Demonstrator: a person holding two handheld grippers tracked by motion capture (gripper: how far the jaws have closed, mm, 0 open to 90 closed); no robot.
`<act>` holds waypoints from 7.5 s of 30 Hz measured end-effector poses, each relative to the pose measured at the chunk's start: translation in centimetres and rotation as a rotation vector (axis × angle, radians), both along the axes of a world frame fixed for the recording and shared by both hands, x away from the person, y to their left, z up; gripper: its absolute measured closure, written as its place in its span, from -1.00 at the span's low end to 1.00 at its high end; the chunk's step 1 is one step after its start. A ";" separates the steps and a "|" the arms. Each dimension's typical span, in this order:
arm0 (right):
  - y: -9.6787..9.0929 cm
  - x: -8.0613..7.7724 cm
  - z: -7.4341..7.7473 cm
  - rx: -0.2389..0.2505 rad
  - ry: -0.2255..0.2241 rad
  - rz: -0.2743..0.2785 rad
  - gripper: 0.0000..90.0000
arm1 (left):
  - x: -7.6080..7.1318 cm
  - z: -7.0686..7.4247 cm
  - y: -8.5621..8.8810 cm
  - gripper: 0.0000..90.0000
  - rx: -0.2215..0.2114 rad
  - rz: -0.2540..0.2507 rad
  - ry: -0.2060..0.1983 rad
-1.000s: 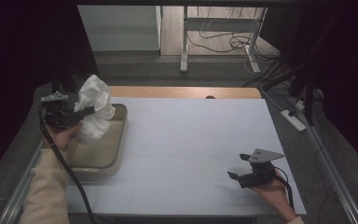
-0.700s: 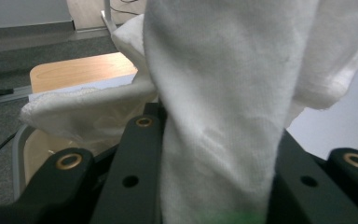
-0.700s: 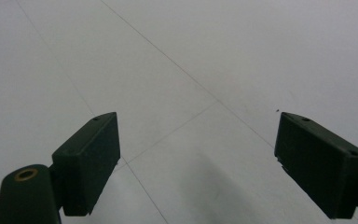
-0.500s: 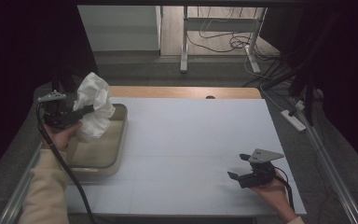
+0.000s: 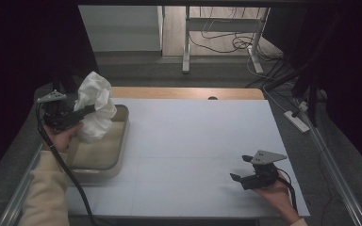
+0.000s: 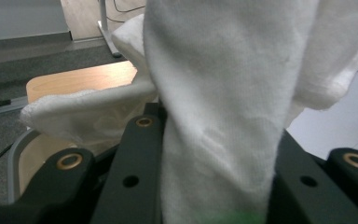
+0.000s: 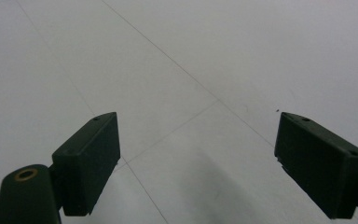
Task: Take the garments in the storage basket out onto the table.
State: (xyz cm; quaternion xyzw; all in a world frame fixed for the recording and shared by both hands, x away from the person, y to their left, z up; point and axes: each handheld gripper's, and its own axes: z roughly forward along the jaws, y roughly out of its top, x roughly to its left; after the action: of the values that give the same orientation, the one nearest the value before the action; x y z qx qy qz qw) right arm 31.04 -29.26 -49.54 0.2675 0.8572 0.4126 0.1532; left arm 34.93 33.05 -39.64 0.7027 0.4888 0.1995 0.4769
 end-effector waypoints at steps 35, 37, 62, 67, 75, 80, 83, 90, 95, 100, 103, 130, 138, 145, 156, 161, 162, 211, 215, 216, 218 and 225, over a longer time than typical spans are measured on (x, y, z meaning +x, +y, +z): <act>0.0 0.0 0.0 0.000 -0.001 0.000 -0.69 | -0.9 1.6 -2.1 0.67 -0.013 -0.073 -0.049; 0.0 0.0 0.0 -0.001 0.000 0.000 -0.69 | -1.0 1.8 -2.3 0.67 -0.014 -0.076 -0.055; 0.0 0.0 0.0 -0.003 0.001 0.003 -0.69 | -1.4 3.1 -5.4 0.68 -0.024 -0.160 -0.087; 0.0 0.0 0.1 -0.003 -0.002 0.002 -0.69 | -1.2 3.3 -6.1 0.68 -0.031 -0.179 -0.088; 0.0 -0.1 0.1 -0.004 -0.004 0.002 -0.69 | -1.0 3.6 -7.2 0.68 -0.037 -0.206 -0.092; 0.0 0.0 0.1 -0.004 -0.003 0.001 -0.69 | -0.8 3.8 -7.9 0.68 -0.040 -0.219 -0.094; 0.1 0.0 0.1 -0.003 -0.002 0.002 -0.69 | -0.8 3.8 -8.4 0.68 -0.041 -0.227 -0.096; 0.1 0.0 0.1 0.001 -0.001 0.003 -0.69 | -0.5 4.0 -9.4 0.68 -0.039 -0.247 -0.097; 0.1 0.0 0.1 0.003 0.001 0.004 -0.69 | -0.4 4.1 -10.1 0.68 -0.039 -0.263 -0.099; 0.1 0.0 0.1 0.002 0.002 0.005 -0.69 | -0.3 4.2 -10.5 0.68 -0.040 -0.269 -0.101; 0.1 0.0 0.1 0.003 0.000 0.004 -0.69 | -0.2 4.2 -10.9 0.68 -0.040 -0.276 -0.102; 0.1 0.0 0.1 0.001 0.002 0.005 -0.69 | 0.1 4.3 -13.3 0.68 -0.037 -0.325 -0.104; 0.2 0.0 0.0 -0.004 0.002 0.006 -0.69 | 0.2 4.2 -14.0 0.68 -0.033 -0.337 -0.098; 0.2 0.0 0.0 -0.005 0.004 0.009 -0.69 | 0.4 4.1 -14.4 0.68 -0.034 -0.344 -0.095; 0.2 0.0 -0.1 -0.009 0.006 0.008 -0.69 | 0.5 4.0 -15.2 0.68 -0.028 -0.359 -0.093; 0.2 0.1 -0.1 -0.012 0.007 0.007 -0.69 | 0.5 3.9 -15.5 0.68 -0.021 -0.367 -0.089; 0.2 0.1 -0.1 -0.012 0.008 0.006 -0.69 | 0.5 3.9 -15.5 0.68 -0.021 -0.367 -0.089; 0.3 0.1 -0.1 -0.015 0.010 0.002 -0.69 | 1.3 3.1 -19.4 0.68 0.015 -0.433 -0.068; 0.3 0.1 -0.1 -0.012 0.009 0.004 -0.69 | 1.4 2.9 -19.8 0.68 0.019 -0.440 -0.063; 0.3 0.1 -0.1 -0.011 0.009 0.004 -0.69 | 1.4 2.9 -19.8 0.68 0.019 -0.440 -0.063; 0.3 0.1 -0.1 -0.013 0.010 0.004 -0.69 | 1.5 2.8 -20.0 0.68 0.023 -0.441 -0.059; 0.2 0.1 -0.1 -0.015 0.011 0.004 -0.69 | 1.8 2.4 -20.8 0.68 0.030 -0.451 -0.046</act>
State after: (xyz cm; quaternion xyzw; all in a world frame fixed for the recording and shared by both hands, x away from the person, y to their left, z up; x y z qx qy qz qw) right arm 31.13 -29.02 -49.68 0.2670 0.8616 0.4049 0.1498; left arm 36.70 12.25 -37.25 0.7966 0.3051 0.1110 0.5099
